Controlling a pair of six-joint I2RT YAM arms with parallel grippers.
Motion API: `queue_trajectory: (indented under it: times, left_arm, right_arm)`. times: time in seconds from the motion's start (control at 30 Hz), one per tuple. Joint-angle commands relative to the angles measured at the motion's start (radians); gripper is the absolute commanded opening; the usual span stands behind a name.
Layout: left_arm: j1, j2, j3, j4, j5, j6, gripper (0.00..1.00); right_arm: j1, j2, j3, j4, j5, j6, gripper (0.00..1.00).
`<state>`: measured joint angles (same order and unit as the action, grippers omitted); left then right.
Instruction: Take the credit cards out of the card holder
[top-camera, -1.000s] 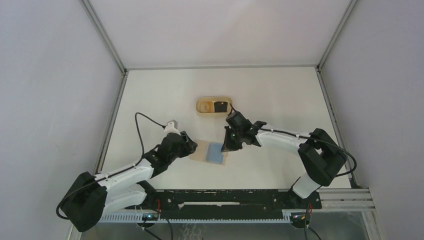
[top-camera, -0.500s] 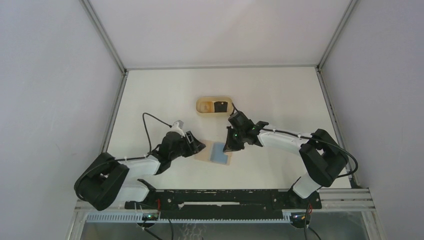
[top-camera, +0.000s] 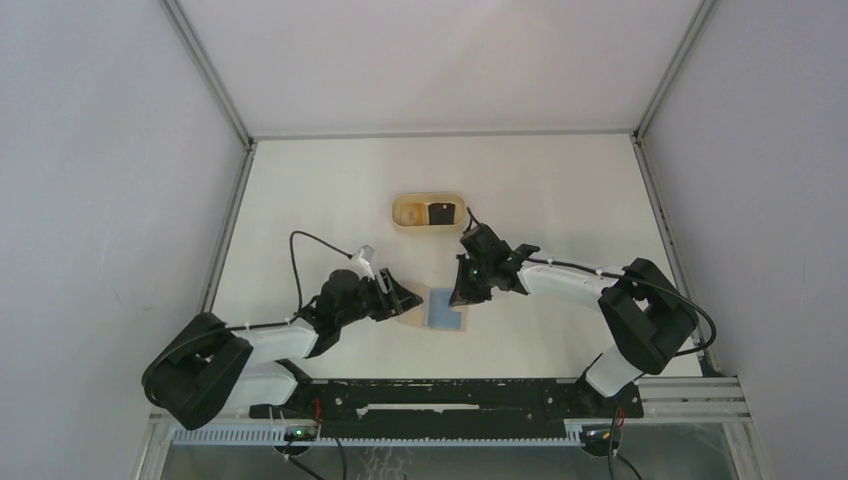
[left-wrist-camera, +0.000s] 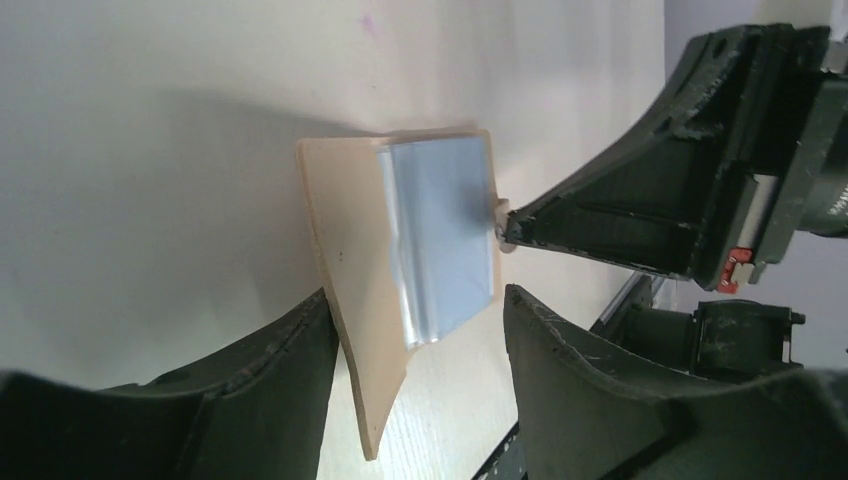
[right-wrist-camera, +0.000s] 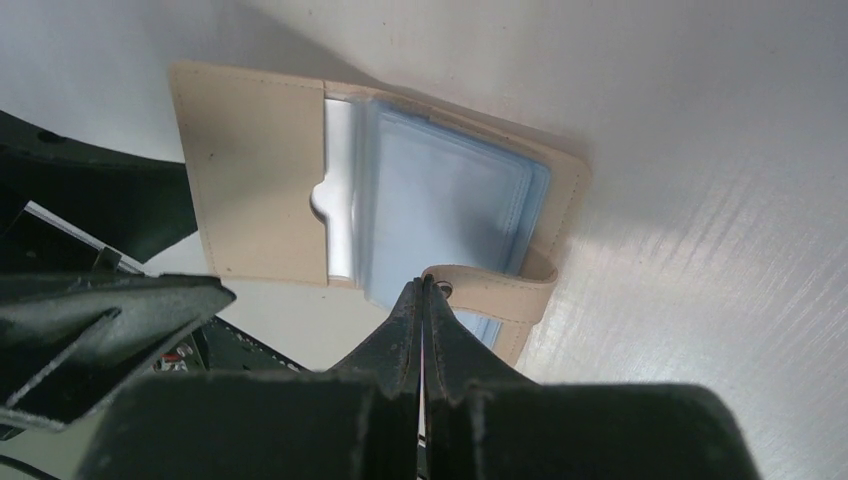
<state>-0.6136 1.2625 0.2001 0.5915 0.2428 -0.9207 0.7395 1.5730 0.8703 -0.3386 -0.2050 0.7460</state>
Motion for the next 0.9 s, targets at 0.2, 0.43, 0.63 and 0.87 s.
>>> queue_trajectory:
  times: [0.2, 0.43, 0.63, 0.87]
  left_arm:
    - [-0.113, -0.037, 0.14, -0.144, -0.02, 0.052, 0.66]
    - [-0.164, 0.055, 0.185, -0.084, -0.01, 0.016, 0.66]
    - [-0.194, 0.087, 0.248, -0.086, -0.009, 0.007, 0.66]
    - [-0.195, 0.007, 0.321, -0.268, -0.054, 0.073, 0.67]
  right_arm:
    - [-0.022, -0.039, -0.023, 0.063, -0.036, -0.01, 0.0]
    - [-0.041, -0.056, -0.045, 0.076, -0.055, -0.009, 0.0]
    - [-0.05, -0.054, -0.058, 0.093, -0.072, -0.005, 0.0]
    - [-0.068, -0.066, -0.079, 0.097, -0.08, -0.014, 0.0]
